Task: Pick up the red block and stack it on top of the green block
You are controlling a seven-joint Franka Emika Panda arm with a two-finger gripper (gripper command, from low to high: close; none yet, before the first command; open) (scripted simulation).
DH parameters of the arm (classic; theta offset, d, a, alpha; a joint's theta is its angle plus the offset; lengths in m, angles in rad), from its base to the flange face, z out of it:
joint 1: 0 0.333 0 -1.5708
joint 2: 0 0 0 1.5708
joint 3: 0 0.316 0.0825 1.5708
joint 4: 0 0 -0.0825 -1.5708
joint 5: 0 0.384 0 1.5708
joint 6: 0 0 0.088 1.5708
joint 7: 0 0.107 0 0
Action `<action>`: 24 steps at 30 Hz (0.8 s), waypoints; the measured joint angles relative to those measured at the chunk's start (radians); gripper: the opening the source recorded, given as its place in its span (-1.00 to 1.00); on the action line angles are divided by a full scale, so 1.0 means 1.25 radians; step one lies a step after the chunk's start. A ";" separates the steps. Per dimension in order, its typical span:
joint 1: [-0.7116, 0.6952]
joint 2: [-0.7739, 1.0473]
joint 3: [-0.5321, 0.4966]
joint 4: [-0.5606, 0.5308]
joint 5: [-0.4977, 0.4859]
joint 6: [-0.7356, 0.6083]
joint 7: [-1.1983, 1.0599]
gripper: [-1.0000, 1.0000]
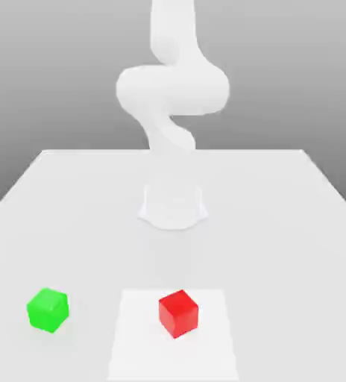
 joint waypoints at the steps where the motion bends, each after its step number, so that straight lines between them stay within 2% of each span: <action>1: -0.019 0.031 0.021 -0.017 -0.009 0.018 0.044 0.00; 8: -0.131 0.234 0.134 -0.124 -0.064 0.128 0.323 0.00; 14: -0.188 0.403 0.182 -0.215 -0.095 0.222 0.547 0.00; 18: -0.195 0.507 0.190 -0.276 -0.078 0.286 0.668 0.00; 21: -0.187 0.574 0.196 -0.319 -0.022 0.335 0.723 0.00; 24: -0.184 0.625 0.188 -0.322 -0.032 0.377 0.757 0.00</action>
